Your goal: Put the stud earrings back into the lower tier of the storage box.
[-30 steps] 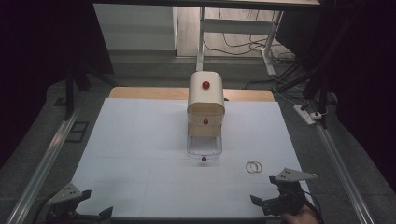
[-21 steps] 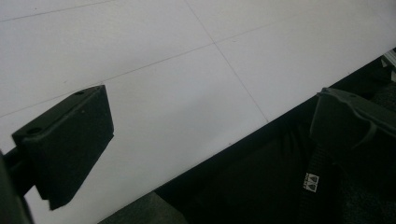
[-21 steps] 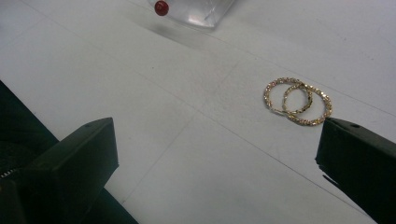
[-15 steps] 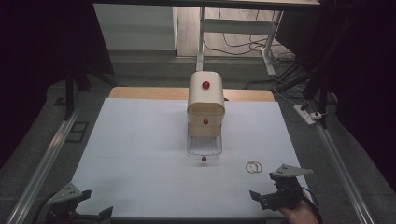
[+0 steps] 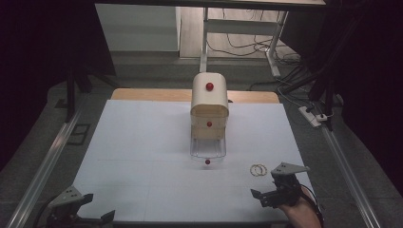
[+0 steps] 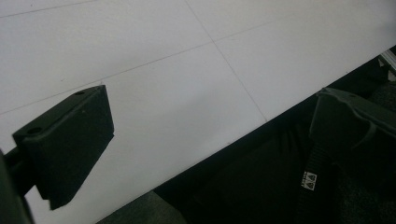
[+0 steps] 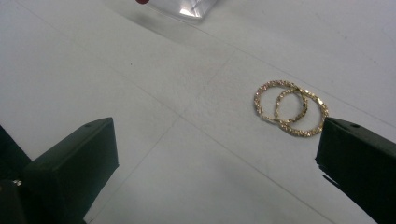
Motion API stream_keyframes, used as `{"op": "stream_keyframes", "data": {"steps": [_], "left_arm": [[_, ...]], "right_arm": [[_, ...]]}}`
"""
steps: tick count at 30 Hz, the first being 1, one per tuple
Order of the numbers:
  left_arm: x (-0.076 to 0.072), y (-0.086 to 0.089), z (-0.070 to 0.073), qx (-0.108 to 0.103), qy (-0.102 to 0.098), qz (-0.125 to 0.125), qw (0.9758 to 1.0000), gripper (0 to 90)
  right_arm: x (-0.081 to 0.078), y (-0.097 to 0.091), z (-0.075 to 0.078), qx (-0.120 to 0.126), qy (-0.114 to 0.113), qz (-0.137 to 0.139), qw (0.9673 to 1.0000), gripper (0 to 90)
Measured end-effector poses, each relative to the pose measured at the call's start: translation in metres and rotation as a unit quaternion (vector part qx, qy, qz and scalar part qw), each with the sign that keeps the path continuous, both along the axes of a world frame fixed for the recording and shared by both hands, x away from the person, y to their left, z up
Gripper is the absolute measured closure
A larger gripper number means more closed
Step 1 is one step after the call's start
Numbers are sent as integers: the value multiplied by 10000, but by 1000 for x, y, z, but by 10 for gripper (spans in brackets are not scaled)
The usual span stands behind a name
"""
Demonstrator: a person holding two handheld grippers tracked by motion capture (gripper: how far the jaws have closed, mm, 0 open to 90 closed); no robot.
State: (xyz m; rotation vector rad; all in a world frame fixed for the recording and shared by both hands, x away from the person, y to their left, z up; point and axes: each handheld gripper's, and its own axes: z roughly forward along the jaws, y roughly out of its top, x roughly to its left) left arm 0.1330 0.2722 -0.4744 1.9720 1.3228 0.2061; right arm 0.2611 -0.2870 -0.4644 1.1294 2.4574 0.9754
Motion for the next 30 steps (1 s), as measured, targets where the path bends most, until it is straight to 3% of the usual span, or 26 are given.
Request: {"op": "stream_keyframes", "data": {"steps": [4,17,30], "left_arm": [[0,0,0,1,1,0,10000,0],[0,1,0,-23,8,-5,10000,0],[1,1,0,-73,26,-10,10000,0]], "right_arm": [[7,4,-2,143,-4,48,9999,0],[35,20,-16,-103,190,332,9992,0],[63,31,-34,-320,490,654,9961,0]]}}
